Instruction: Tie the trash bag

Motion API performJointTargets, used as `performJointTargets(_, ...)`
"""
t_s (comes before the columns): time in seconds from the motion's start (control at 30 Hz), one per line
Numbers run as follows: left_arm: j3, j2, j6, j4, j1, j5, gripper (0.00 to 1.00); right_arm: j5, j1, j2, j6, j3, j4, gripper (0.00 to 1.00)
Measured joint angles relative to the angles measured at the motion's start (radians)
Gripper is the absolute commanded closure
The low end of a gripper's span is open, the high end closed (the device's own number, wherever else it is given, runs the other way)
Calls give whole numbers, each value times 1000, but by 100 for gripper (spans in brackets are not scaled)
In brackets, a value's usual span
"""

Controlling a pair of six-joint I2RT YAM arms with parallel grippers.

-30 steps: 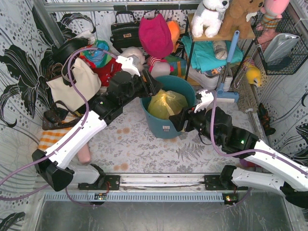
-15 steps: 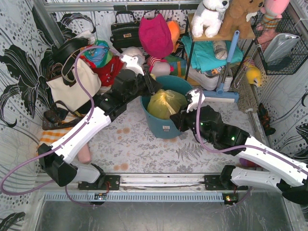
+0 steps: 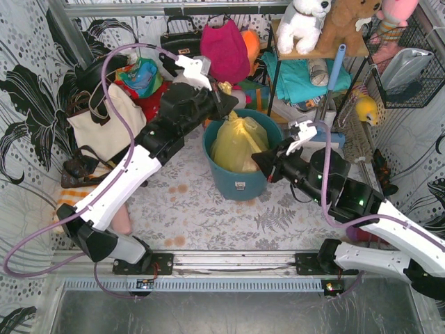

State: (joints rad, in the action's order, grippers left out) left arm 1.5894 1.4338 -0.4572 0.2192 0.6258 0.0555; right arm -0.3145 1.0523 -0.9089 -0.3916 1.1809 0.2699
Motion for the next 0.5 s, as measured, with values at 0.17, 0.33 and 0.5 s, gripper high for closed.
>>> performJointTargets(0.17, -80, 50, 42, -34, 0, -55, 100, 24, 0, 81, -52, -152, -8, 100)
performJointTargets(0.33, -170, 138, 80, -29, 0, -89, 100, 52, 0, 131, -117, -284, -9, 100)
performJointTargets(0.5, -96, 157, 111, -2, 0, -100, 100, 78, 0, 83, -99, -188, -14, 100)
